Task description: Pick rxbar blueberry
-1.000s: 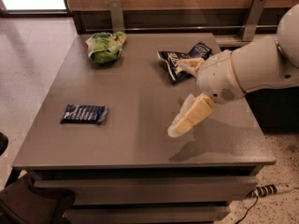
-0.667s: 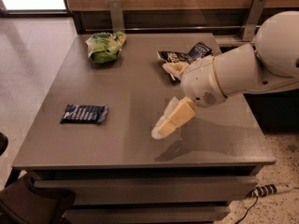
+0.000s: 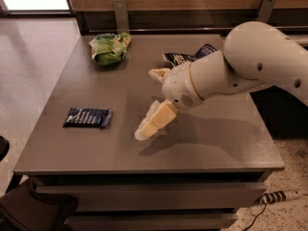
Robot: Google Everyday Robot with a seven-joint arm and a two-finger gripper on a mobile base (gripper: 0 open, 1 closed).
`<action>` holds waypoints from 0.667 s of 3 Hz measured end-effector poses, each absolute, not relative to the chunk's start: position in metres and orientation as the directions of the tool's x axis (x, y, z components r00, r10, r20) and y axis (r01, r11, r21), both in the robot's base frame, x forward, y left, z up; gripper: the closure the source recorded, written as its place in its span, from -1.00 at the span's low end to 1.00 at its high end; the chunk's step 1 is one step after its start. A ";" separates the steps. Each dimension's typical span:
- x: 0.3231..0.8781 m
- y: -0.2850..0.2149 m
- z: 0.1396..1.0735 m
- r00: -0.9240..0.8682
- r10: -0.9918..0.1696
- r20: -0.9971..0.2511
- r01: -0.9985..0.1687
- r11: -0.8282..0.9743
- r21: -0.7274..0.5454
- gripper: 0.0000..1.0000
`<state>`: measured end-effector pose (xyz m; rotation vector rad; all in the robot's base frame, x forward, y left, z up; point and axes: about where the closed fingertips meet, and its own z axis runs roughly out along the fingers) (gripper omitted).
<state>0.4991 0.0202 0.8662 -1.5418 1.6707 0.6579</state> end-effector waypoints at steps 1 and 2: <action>0.515 0.057 0.845 0.006 -0.578 -0.816 -0.989 0.119 -0.091 -1.00; 0.521 0.083 0.832 -0.004 -0.544 -0.839 -0.989 0.126 -0.077 -1.00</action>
Offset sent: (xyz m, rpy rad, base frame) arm 0.0296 0.0878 -0.0478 0.1290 0.0404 -0.0073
